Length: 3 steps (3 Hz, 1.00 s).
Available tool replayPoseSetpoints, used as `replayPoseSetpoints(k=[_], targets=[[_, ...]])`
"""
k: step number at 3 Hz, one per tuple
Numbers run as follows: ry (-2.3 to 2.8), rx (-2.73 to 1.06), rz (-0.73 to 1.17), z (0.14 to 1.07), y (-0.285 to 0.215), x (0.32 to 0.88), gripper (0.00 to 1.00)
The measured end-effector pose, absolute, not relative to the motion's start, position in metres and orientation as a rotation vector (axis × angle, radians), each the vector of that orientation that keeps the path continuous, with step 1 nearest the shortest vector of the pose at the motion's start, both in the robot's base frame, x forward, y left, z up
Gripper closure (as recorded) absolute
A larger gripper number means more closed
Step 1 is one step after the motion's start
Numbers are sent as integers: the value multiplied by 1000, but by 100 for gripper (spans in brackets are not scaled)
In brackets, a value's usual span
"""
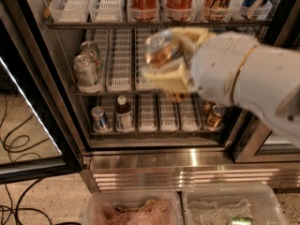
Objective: Pick orange can from top shelf of fridge
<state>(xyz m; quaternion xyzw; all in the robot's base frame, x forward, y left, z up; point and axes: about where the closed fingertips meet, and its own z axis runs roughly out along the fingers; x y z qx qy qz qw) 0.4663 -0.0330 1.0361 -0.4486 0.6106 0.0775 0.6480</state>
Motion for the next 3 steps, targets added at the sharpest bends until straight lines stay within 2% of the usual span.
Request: replayPoseSetpoints(k=[1, 2, 3], targets=[[1404, -1204, 257, 983, 49, 388, 100], [1467, -1298, 221, 933, 79, 347, 100], [1467, -1298, 221, 933, 79, 347, 100]])
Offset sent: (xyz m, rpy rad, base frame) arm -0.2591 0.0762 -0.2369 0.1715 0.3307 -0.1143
